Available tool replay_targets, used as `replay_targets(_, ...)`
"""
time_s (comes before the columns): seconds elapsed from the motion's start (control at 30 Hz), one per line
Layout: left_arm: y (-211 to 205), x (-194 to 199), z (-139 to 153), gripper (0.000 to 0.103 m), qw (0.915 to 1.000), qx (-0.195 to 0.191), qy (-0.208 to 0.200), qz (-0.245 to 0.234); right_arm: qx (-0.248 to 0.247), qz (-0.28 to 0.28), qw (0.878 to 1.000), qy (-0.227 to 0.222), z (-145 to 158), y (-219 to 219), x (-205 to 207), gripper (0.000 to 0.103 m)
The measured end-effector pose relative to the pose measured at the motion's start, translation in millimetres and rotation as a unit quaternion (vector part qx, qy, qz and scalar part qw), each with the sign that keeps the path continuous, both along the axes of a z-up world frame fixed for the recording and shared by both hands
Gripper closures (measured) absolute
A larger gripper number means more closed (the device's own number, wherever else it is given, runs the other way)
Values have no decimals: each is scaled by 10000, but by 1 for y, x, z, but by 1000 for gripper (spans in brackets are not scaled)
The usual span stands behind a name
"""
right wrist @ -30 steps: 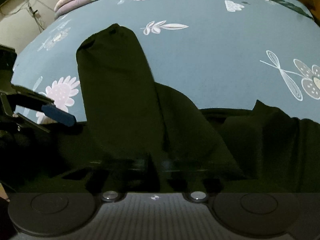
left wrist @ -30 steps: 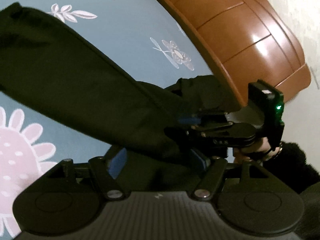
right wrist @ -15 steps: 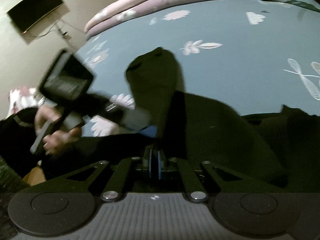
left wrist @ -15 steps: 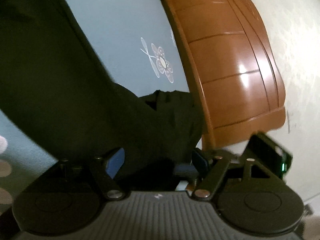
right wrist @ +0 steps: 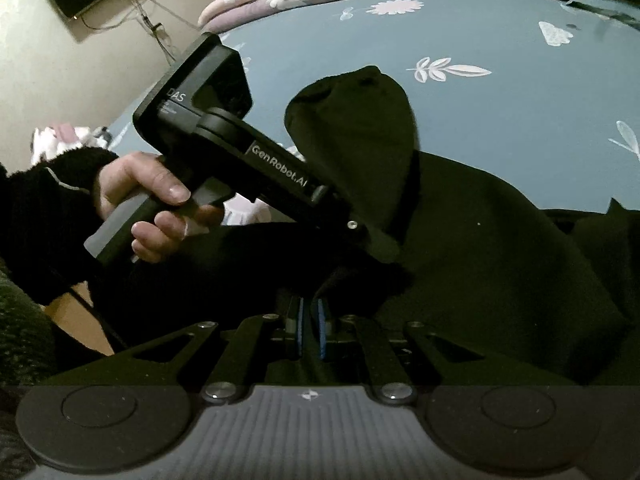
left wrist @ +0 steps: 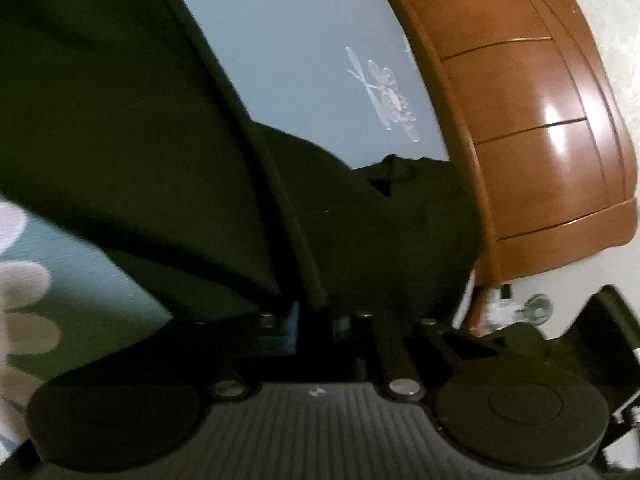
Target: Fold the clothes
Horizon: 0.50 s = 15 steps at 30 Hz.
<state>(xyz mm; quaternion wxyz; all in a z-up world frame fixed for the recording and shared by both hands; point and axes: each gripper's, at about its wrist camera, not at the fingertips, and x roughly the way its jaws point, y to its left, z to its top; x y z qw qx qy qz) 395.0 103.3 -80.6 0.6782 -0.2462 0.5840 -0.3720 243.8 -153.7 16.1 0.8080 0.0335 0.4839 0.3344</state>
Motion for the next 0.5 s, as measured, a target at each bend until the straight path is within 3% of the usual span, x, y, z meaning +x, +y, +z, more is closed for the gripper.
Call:
replay_targets(0.07,2,-5,2,99,9998,43,-171,22,-67,-54,10000,-32,1,0,-4,92)
replay_targets(0.17,9,-13,8,99,9992,-23,-389,112,-165,-257,9994,-141,2,-4,-10,81)
replay_targets(0.33,17,-30,32,99,9949,-75,-829,577,-326,-327,9978,-479,3,-24,-18,51)
replay_targets(0.5,16,-46,53,99,9863,33,-1230,1097,-683,105,9933,-930,-5,-30,-26,45)
